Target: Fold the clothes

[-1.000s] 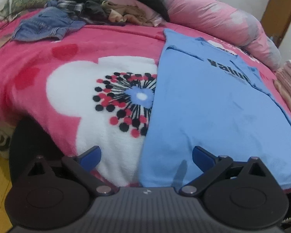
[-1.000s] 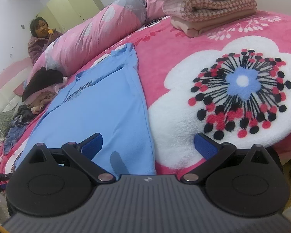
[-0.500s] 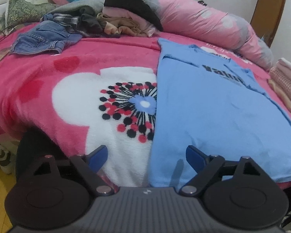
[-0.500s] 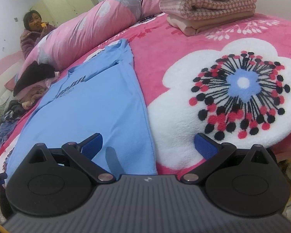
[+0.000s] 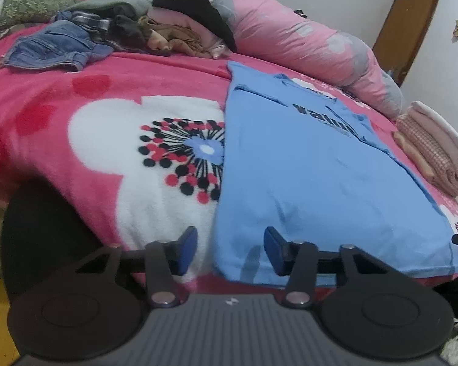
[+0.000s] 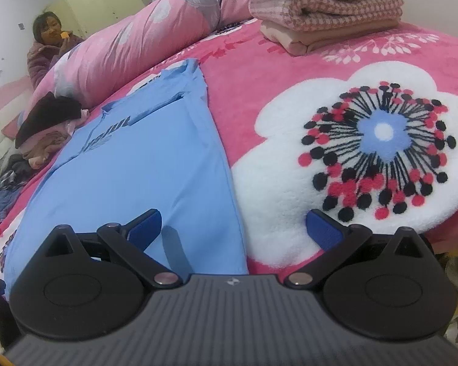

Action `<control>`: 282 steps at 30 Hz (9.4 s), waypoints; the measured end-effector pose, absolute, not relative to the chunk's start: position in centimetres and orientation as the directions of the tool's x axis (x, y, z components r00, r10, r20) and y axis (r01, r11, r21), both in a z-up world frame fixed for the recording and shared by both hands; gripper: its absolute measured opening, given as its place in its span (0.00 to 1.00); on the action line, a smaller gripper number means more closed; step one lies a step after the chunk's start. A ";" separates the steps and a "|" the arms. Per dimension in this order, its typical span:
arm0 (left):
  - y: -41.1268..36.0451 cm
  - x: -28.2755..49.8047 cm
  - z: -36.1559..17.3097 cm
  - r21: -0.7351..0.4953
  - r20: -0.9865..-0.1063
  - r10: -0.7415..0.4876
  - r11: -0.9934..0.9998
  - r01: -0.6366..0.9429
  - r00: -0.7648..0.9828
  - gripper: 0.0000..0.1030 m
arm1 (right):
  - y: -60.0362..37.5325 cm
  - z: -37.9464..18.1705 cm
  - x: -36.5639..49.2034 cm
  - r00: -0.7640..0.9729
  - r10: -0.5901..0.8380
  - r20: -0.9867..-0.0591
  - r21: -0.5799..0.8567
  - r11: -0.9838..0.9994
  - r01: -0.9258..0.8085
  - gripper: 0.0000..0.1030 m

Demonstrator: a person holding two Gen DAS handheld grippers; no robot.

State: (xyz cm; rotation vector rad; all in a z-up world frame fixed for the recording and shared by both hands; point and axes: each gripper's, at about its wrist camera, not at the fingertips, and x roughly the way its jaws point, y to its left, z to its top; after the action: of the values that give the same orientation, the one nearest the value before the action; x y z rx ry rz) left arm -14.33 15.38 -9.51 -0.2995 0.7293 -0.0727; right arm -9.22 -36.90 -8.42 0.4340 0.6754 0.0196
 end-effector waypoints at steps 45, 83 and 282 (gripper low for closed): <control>16.3 -13.5 -12.3 -0.441 -0.612 -0.284 0.897 -0.020 0.738 0.26 | -41.0 -9.1 -11.2 0.748 0.317 -0.583 0.632 0.756 0.172 0.45; 17.6 -17.5 -1.9 -0.685 -0.216 -0.456 0.701 0.199 0.863 0.03 | -42.3 -2.6 -14.7 0.926 0.367 -0.090 0.791 0.592 -0.158 0.03; 20.7 5.2 -15.2 -0.860 -0.396 -0.392 0.476 -0.185 0.830 0.05 | -39.1 -12.2 8.0 0.820 0.351 -0.452 0.886 0.284 0.366 0.08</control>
State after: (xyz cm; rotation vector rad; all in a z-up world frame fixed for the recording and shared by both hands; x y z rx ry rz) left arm 5.19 20.75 -15.19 -1.0848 0.6070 -0.1368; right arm 8.03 -39.14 -12.24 1.3107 0.6565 -0.0117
